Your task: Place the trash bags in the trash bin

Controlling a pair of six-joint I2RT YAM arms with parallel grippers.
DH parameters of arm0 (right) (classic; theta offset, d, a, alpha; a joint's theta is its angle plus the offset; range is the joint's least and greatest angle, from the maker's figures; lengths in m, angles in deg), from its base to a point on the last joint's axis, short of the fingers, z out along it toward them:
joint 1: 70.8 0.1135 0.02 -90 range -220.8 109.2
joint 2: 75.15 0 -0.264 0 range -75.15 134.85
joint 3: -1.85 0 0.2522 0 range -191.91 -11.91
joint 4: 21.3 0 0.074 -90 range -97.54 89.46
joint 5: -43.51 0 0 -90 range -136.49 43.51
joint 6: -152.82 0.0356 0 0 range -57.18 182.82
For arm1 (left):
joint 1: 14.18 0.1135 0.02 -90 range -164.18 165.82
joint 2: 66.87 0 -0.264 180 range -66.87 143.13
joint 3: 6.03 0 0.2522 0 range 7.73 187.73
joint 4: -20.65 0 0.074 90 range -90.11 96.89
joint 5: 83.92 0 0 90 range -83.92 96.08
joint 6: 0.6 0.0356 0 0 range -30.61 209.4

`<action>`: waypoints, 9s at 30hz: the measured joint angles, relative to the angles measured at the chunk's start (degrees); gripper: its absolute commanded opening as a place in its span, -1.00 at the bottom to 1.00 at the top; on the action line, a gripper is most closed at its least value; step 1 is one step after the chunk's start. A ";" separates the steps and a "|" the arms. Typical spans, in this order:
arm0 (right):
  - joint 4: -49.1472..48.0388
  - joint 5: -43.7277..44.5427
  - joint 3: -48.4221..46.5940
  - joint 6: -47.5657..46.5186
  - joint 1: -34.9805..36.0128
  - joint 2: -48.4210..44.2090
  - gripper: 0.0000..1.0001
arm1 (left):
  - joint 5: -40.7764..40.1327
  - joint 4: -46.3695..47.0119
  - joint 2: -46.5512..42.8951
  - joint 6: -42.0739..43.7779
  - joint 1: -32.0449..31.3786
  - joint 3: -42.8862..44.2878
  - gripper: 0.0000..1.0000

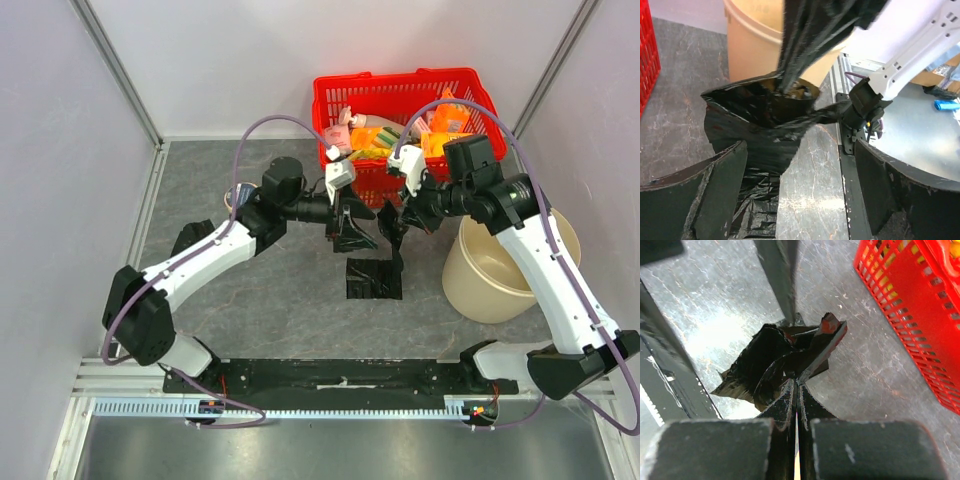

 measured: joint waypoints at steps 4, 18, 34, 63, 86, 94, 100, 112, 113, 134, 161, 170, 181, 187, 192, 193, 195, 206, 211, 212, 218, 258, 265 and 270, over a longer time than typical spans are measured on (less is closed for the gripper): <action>0.28 -3.04 -1.01 -0.28 0.02 0.76 -1.00 | -3.28 1.11 3.37 -1.44 -1.05 0.15 0.90; 1.20 -7.89 -1.01 -1.11 0.00 0.92 -1.00 | -2.99 3.10 8.83 -3.69 -1.25 5.55 0.31; 1.18 -3.15 -0.98 -1.44 -0.20 0.96 -1.00 | -0.87 0.00 9.86 -2.71 -2.89 6.38 -0.97; -1.60 15.87 1.97 2.19 0.20 -1.79 -1.00 | -6.51 -15.72 0.61 17.25 -2.10 6.69 -0.96; -3.17 21.94 2.56 2.80 -0.55 -1.84 -1.00 | -10.91 -24.70 -3.54 30.01 -0.31 6.12 -0.81; -3.15 29.73 2.56 2.58 -3.43 -1.79 -1.00 | -13.22 -30.27 -6.40 33.31 0.96 5.81 -0.97; -3.15 27.19 2.56 2.54 -3.43 -1.79 -1.00 | -12.76 -29.51 -6.36 32.68 0.96 5.11 -0.61; -2.84 12.52 1.88 1.70 -3.48 -1.92 -1.00 | -11.02 -15.87 1.14 12.15 -0.17 5.22 0.39; -2.89 11.67 1.86 1.70 -3.48 -1.92 -1.00 | -11.65 -15.10 1.99 10.19 -0.55 5.44 0.43; -2.89 0.00 2.05 1.44 -3.48 -2.64 -1.00 | -16.52 -10.36 12.70 -1.16 -5.16 13.99 0.23; -3.02 -8.87 -6.10 3.69 -3.45 3.43 0.29 | -52.83 -23.02 6.38 1.77 -6.12 15.21 -0.97; -10.03 -15.76 -6.78 12.31 -3.28 12.26 0.32 | -60.72 -23.80 2.14 -4.26 -6.12 15.28 -0.97; -14.03 -21.46 -7.67 16.11 -2.82 13.97 0.27 | -60.70 -24.63 2.14 -5.53 -6.12 14.32 -0.96; -14.69 -23.37 -7.65 16.50 -2.67 13.97 0.26 | -60.52 -24.17 2.12 -5.51 -6.12 13.20 -0.96; -15.37 -24.50 -6.03 16.33 -1.88 13.97 0.31 | -59.63 -23.45 2.10 -5.51 -6.12 13.09 -0.96; -15.32 -24.50 -5.46 16.11 -1.62 13.97 0.32 | -59.56 -23.37 2.10 -5.51 -6.12 13.09 -0.97; -15.04 -24.48 -4.44 15.47 -1.05 13.94 0.34 | -59.47 -23.19 2.10 -5.51 -6.12 13.09 -0.96; -12.70 -21.49 -1.36 11.21 2.47 11.32 0.25 | -58.64 -22.21 2.10 -5.60 -6.12 13.09 -0.97; -12.26 -18.97 0.39 9.75 3.89 11.26 -0.62 | -56.06 -22.16 2.10 -6.08 -6.12 13.11 -0.96; -12.09 -18.67 0.66 9.42 3.93 11.26 -0.74 | -55.15 -22.14 2.10 -6.12 -6.10 13.11 -0.97; -11.76 -17.27 1.31 8.50 3.93 11.19 -1.00 | -53.05 -21.81 2.08 -6.25 -6.12 13.09 -0.97; -6.21 4.70 6.25 5.25 -0.31 -0.96 -0.10 | -31.93 -25.33 -12.20 11.80 6.01 3.43 -0.96; -0.59 -2.08 0.33 1.79 -0.33 0.94 0.46 | -30.49 -25.59 -12.22 11.93 5.99 3.45 -0.96; 1.84 -6.19 -2.75 0.39 -0.33 1.66 0.56 | -29.40 -25.51 -12.09 11.85 5.99 3.45 -0.96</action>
